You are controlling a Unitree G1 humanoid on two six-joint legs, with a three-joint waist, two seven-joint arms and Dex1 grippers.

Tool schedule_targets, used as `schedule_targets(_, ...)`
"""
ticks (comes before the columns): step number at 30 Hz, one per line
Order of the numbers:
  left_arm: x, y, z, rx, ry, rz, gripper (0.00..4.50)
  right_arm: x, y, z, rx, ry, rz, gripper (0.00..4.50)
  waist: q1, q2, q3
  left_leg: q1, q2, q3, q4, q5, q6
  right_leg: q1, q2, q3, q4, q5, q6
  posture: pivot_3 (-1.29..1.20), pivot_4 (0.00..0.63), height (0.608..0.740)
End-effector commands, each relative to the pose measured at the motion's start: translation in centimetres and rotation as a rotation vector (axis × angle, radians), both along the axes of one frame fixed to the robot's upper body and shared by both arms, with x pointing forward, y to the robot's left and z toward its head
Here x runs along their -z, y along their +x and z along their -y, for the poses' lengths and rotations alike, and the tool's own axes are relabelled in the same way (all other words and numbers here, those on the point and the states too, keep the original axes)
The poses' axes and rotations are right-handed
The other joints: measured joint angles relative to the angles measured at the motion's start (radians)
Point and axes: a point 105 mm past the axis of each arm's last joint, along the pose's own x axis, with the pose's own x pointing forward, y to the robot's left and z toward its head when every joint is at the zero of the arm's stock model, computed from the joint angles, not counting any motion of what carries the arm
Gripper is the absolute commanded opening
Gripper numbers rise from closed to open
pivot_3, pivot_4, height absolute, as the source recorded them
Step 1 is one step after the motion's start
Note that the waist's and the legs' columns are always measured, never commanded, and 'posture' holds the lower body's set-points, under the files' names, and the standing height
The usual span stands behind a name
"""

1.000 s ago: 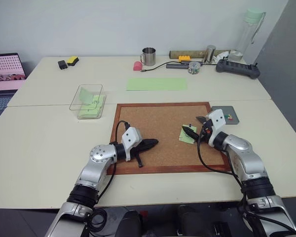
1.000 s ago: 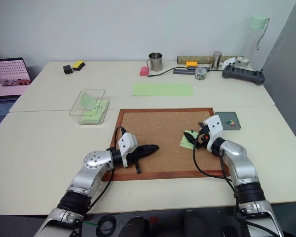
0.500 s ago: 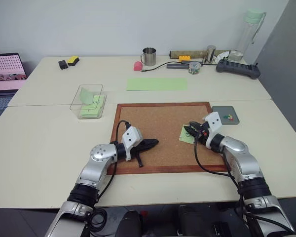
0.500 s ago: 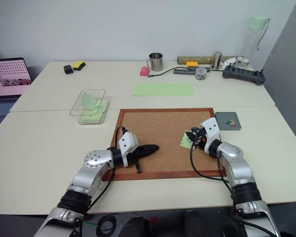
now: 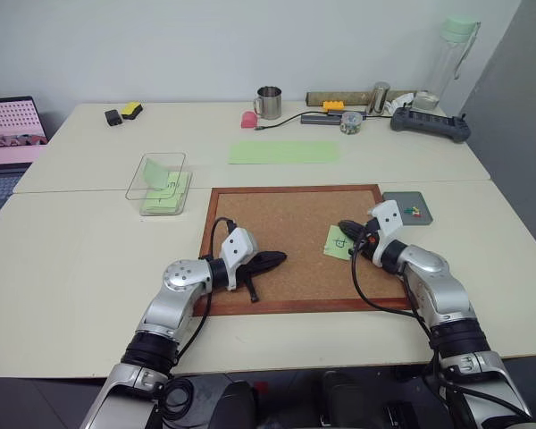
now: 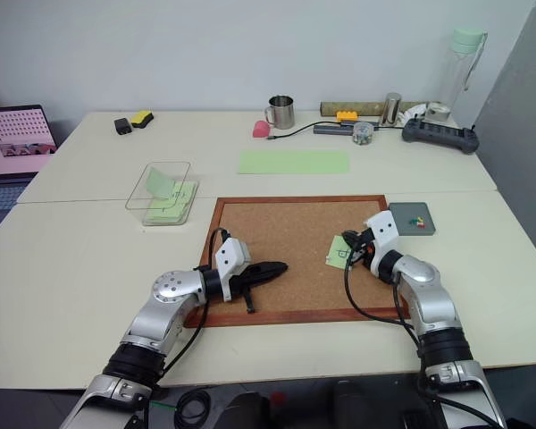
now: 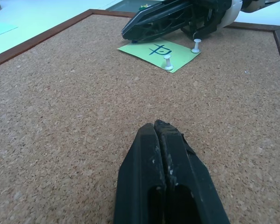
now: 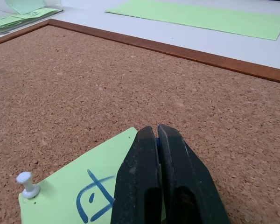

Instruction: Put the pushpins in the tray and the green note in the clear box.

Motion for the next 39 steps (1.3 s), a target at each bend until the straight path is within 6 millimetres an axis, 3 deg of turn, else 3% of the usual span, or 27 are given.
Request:
schedule_targets(1,2.0,-0.7,-0.2,0.005,0.049,-0.072,0.0,-4.1,-1.3,-1.5,-0.094,0.082,0.112,0.03,0.0,0.0,0.0,0.0,0.0,0.0,0.0,0.0,0.0,0.0,0.0,0.0,0.0,0.0,0.0,0.0,0.15,0.74)
schedule_targets(10,2.1,-0.7,-0.2,0.01,0.055,-0.078,0.0,-5.1,-1.8,0.6,-0.017,0.146,0.095,0.03,-0.002,0.001,0.0,0.002,0.0,0.002,0.0,0.0,0.0,0.0,0.001,0.002,0.0,-0.001,0.004,0.0,0.15,0.74)
schedule_targets(16,2.2,-0.7,-0.2,0.014,0.056,-0.082,0.0,-6.5,-0.7,3.3,0.098,0.2,0.123,0.03,-0.001,0.001,0.0,0.002,0.0,0.003,0.0,0.0,0.0,0.0,0.001,0.003,0.0,-0.001,0.003,0.0,0.15,0.74)
schedule_targets(18,2.2,-0.8,-0.1,0.016,0.057,-0.083,0.0,-6.7,0.5,5.2,0.195,0.186,0.136,0.03,-0.001,0.001,0.0,0.003,0.0,0.004,-0.001,0.0,0.0,0.0,0.001,0.004,0.0,-0.001,0.004,0.0,0.15,0.74)
schedule_targets(23,2.3,-0.7,-0.1,0.019,0.058,-0.086,0.0,-5.9,3.1,9.7,0.409,0.104,0.122,0.03,-0.001,0.0,0.0,0.006,0.0,0.012,-0.001,0.0,0.001,0.0,0.002,0.013,-0.001,0.001,0.006,0.0,0.15,0.74)
schedule_targets(31,2.2,-0.8,-0.4,0.008,0.06,-0.08,0.0,-3.6,4.9,12.3,0.486,0.074,0.031,0.03,-0.002,0.0,0.0,0.008,0.0,0.019,-0.001,-0.001,0.002,0.0,0.003,0.02,-0.001,0.002,0.007,0.0,0.15,0.74)
schedule_targets(39,2.3,-1.0,-0.8,-0.007,0.064,-0.081,0.0,-4.3,5.3,13.0,0.49,0.091,0.059,1.88,-0.006,0.0,0.0,0.008,0.001,0.021,-0.001,-0.002,0.004,-0.001,0.003,0.022,-0.002,0.002,0.007,0.0,0.15,0.74)
